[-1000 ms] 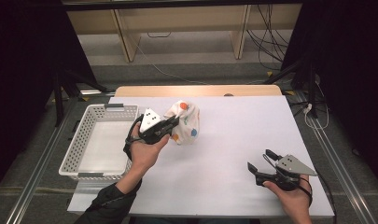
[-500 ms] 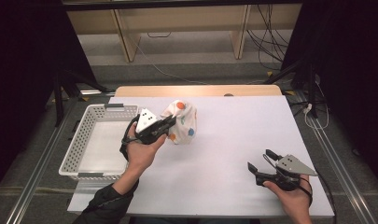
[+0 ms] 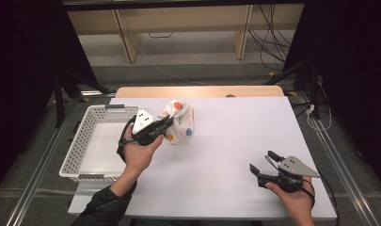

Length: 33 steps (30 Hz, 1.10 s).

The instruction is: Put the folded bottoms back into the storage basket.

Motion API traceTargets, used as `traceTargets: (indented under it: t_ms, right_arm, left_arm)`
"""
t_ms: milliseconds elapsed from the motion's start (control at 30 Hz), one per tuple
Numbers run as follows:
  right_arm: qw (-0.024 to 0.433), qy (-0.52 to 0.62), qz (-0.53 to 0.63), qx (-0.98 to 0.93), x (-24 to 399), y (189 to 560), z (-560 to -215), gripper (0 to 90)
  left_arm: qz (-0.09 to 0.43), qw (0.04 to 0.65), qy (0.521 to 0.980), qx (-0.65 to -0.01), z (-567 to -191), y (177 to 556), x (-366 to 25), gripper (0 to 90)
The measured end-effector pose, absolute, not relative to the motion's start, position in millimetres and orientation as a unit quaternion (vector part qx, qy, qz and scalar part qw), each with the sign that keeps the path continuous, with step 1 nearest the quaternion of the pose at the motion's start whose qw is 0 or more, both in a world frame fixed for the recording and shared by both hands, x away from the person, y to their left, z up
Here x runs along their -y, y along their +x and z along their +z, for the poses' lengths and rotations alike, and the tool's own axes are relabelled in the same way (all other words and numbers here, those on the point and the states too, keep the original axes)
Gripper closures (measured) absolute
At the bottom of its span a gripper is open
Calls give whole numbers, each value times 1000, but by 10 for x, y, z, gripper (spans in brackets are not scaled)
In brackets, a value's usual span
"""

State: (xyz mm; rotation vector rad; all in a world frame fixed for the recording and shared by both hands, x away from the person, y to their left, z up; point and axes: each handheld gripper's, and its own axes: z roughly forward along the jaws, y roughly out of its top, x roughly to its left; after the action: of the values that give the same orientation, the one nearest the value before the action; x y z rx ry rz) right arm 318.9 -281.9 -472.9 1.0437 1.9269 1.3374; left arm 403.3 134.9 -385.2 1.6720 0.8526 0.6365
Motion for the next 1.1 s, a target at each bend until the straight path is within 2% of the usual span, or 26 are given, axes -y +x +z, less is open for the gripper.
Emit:
traceTargets:
  t_ms: [1100]
  right_arm:
    - [284, 390, 500, -719, 2819, 3191, -4730, 168]
  left_arm:
    - [280, 550, 694, -371, -3807, 4011, -1539, 844]
